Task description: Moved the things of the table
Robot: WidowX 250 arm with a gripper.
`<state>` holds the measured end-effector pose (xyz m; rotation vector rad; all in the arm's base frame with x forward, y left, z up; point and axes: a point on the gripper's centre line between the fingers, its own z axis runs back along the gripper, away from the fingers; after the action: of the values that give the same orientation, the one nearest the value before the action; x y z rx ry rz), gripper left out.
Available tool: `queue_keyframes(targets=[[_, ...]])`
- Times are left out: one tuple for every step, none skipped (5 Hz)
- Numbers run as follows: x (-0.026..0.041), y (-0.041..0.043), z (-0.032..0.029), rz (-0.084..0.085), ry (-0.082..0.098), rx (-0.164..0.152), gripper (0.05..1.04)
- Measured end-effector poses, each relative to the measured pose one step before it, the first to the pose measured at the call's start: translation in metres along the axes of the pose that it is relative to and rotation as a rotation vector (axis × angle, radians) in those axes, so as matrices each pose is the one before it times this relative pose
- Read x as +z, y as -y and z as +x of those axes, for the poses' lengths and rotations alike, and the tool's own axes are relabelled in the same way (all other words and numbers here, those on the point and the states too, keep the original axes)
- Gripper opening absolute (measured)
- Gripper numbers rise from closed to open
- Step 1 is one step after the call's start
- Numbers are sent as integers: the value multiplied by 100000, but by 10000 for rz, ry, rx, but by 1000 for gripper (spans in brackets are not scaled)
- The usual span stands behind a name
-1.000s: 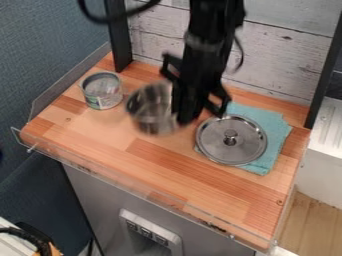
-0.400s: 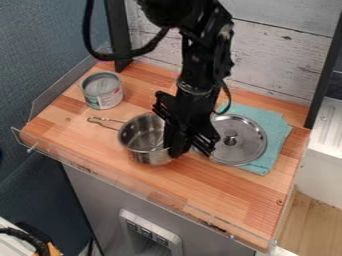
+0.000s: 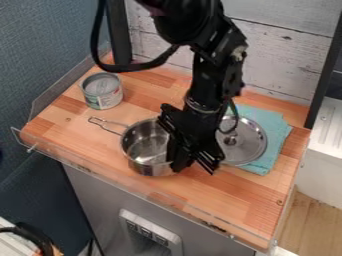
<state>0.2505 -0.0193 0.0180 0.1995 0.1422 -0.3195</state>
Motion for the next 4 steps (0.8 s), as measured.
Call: queue_keyframes(targets=[[134, 349, -536, 55, -110, -31, 269], [1128, -98, -71, -13, 435, 241, 551], [2004, 158, -205, -158, 753, 287, 859], [1592, 316, -214, -345, 459, 371, 1016]])
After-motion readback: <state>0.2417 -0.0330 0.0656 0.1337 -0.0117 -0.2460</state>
